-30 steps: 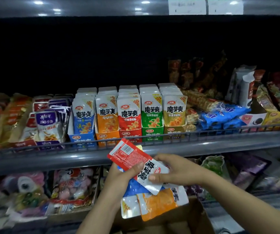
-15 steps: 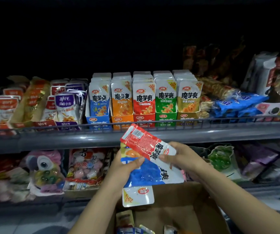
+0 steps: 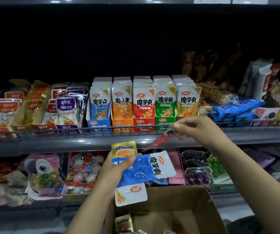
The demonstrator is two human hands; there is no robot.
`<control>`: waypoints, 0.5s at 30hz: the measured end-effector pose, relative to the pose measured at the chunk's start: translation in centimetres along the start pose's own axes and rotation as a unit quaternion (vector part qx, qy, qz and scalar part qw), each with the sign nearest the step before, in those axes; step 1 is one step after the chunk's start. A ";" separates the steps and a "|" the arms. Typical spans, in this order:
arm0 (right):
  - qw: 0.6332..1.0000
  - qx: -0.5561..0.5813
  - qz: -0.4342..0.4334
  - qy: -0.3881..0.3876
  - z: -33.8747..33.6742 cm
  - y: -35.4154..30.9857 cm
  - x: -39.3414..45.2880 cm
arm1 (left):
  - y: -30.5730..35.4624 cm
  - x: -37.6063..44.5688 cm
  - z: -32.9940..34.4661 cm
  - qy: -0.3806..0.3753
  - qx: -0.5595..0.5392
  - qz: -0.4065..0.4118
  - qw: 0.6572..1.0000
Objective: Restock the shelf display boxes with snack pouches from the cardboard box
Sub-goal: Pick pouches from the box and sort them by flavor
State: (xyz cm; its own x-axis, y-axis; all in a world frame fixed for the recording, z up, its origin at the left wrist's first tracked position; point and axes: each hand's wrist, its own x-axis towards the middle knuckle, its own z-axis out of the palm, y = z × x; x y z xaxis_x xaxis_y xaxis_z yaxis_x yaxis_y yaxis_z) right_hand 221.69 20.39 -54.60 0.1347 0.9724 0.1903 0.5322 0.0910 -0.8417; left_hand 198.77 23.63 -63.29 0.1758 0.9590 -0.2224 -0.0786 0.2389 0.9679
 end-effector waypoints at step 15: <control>0.959 -0.241 -0.139 0.045 -1.1 -3.7 4.6 | 0.8 -0.2 0.2 -0.016 -0.017 0.009 1.000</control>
State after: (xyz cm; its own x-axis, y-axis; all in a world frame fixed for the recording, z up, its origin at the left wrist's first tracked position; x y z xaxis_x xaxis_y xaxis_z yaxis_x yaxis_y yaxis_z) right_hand 221.28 24.30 -50.01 -0.0083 0.9003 0.4351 0.8800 0.2132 -0.4244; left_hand 198.87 23.64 -62.48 0.2057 0.9580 -0.2000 -0.1160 0.2268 0.9670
